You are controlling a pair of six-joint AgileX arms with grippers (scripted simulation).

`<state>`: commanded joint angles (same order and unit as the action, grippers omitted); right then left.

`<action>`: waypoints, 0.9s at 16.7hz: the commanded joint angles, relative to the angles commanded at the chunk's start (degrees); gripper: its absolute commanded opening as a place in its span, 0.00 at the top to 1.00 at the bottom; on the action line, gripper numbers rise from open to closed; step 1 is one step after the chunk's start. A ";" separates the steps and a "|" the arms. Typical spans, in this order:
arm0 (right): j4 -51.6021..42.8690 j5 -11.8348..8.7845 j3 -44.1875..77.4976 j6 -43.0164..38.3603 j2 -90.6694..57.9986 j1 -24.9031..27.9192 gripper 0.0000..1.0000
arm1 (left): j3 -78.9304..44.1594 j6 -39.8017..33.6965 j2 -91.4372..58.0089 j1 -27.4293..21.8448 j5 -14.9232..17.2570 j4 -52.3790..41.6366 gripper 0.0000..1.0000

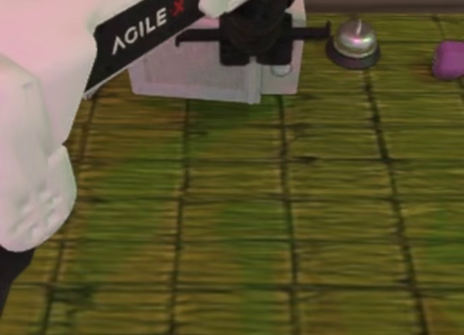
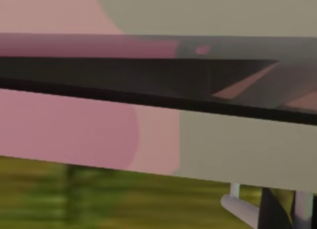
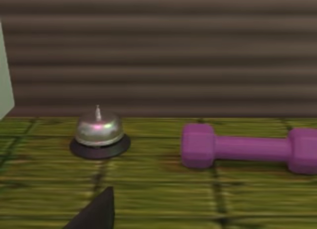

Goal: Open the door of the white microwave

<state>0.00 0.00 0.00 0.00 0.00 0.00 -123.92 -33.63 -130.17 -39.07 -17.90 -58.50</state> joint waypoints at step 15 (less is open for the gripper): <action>0.00 0.00 0.00 0.00 0.00 0.00 0.00 | 6.42 2.79 3.61 0.29 1.24 3.35 1.00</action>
<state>0.00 0.00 0.00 0.00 0.00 0.00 -117.50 -30.83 -126.56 -38.78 -16.66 -55.15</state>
